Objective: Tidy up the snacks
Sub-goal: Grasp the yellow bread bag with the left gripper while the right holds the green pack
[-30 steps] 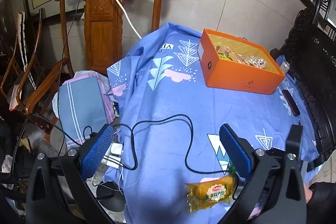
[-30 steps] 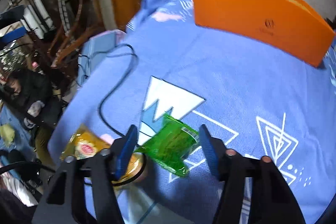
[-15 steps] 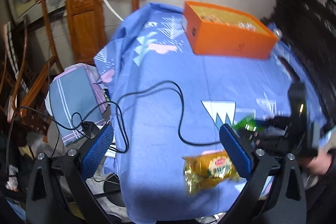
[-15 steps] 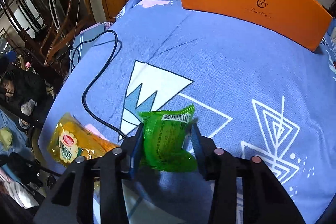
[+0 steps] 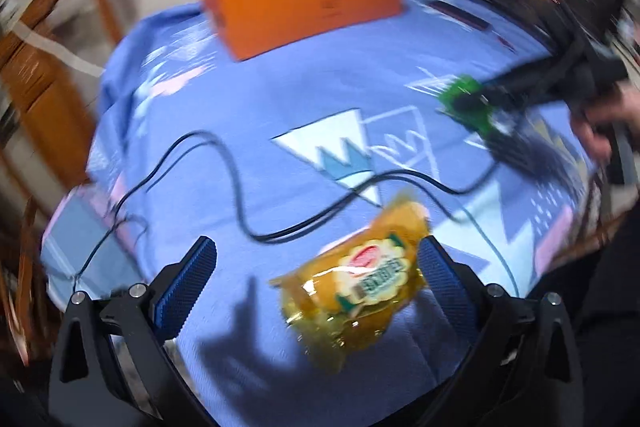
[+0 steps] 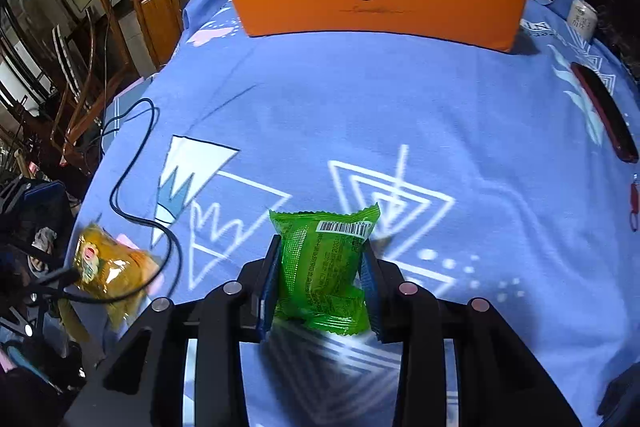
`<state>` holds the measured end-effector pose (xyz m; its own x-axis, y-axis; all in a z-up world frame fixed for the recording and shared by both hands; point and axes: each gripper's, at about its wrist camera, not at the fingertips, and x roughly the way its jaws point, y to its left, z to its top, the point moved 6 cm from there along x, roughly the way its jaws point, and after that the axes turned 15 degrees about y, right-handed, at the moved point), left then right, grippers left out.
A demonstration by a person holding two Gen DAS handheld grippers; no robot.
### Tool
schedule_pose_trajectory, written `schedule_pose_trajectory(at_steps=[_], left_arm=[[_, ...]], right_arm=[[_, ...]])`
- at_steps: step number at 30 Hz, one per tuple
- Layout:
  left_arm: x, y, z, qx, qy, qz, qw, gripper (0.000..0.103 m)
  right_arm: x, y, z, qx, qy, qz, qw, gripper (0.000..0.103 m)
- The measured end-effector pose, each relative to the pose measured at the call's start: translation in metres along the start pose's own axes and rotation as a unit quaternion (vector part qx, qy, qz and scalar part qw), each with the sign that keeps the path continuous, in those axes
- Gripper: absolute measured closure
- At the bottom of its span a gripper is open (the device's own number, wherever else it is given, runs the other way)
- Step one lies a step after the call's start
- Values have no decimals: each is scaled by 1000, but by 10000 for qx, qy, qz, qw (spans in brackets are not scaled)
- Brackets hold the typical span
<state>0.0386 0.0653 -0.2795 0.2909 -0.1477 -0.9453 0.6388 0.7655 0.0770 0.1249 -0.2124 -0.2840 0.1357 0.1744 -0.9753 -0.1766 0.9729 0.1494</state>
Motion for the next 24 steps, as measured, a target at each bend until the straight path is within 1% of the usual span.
schedule_pose_trajectory(at_steps=[1, 2, 4, 6, 7, 10, 13, 14, 17, 19, 20, 22, 23, 24], left_arm=[[1, -4, 2, 173, -17, -9, 9998, 4], [4, -9, 4, 451, -35, 16, 9990, 4], [11, -18, 7, 917, -23, 41, 9958, 4], [22, -27, 6, 1526, 67, 145, 9882, 4], [27, -31, 5, 1790, 93, 137, 9837, 4], [31, -32, 5, 2039, 61, -33, 9790, 5], [29, -36, 2, 2307, 101, -437, 9720, 26], [29, -37, 1, 2350, 91, -507, 9706, 29], [32, -37, 0, 2446, 21, -561, 9680, 29], [33, -36, -1, 2444, 127, -657, 9674, 30], [33, -36, -2, 2511, 186, -688, 9653, 30], [36, -38, -14, 2835, 363, -649, 9561, 30], [39, -40, -22, 3027, 451, -586, 9502, 30], [40, -39, -26, 3079, 349, -580, 9490, 30]], right_arm=[[-1, -2, -1, 10, 10, -8, 10000, 66], [-1, -1, -1, 15, 20, -5, 10000, 66], [-2, 0, -1, 1, 43, -17, 10000, 66], [-2, 2, -1, -19, 45, -59, 10000, 66], [-2, 3, -1, -19, 55, -80, 10000, 66], [-4, 4, -1, 45, 52, -64, 10000, 66], [-5, 5, -1, 103, 72, -65, 9999, 66], [-5, 5, 0, 116, 83, -65, 9999, 66], [-3, 6, -1, 119, 128, -57, 9998, 65], [-3, 6, -2, 118, 157, -60, 9998, 65], [-4, 6, -2, 122, 160, -58, 9998, 65], [-5, 6, -2, 122, 164, -64, 9998, 65], [-5, 6, -2, 115, 167, -73, 9998, 65], [-5, 6, -2, 105, 174, -94, 9998, 65]])
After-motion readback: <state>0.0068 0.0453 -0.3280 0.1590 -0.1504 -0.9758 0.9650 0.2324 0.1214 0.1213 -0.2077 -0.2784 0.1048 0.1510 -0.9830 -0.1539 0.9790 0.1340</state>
